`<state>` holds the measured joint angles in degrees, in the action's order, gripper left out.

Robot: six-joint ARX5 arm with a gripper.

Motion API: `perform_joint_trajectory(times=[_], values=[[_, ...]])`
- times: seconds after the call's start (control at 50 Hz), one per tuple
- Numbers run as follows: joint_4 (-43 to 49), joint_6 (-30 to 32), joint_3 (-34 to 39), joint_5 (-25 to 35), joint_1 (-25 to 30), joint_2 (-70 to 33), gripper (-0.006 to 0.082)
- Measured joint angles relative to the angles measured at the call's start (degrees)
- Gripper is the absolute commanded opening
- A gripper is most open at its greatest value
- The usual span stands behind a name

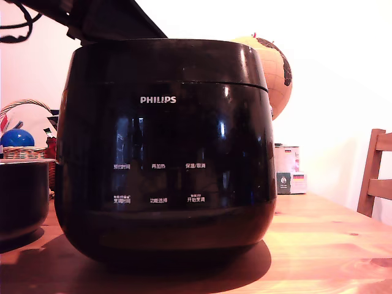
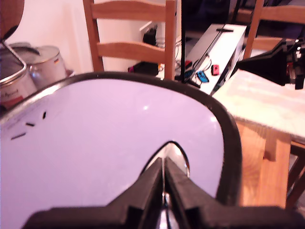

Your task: Open the rice cooker by pressing the large metal button on the top of its lid with medium force

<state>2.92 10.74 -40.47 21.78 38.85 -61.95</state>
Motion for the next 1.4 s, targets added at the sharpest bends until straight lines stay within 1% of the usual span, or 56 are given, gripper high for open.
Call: perform_joint_trajectory(times=[0.26,0.44,0.54,0.62,0.64,0.68,0.7,0.8,0.92,1.14,1.38,1.4], values=[[1.7,0.0,-0.3,-1.4,0.2,0.3,-0.0021],[0.5,0.0,-0.2,-1.6,0.2,0.3,-0.0021],[-4.1,-0.5,0.8,-1.7,0.2,-0.3,-0.0021],[-9.0,-1.0,1.7,-0.7,0.2,-1.5,-0.0021],[-10.0,-3.8,2.1,-0.7,0.2,-1.6,-0.0021],[-12.0,-3.9,2.7,-0.7,0.3,-1.7,-0.0021],[-12.7,-6.8,2.9,-0.9,0.3,-1.7,-0.0021],[-16.6,-8.2,3.2,-1.4,0.3,-1.4,-0.0021],[-16.6,-8.9,3.2,-5.0,0.0,0.0,-0.0021],[-15.7,-8.9,3.2,-9.5,-1.6,5.0,-0.0021],[-9.9,-8.7,3.2,-15.8,-5.2,11.4,-0.0021],[-9.4,-7.5,3.2,-16.2,-5.6,11.9,-0.0021]])
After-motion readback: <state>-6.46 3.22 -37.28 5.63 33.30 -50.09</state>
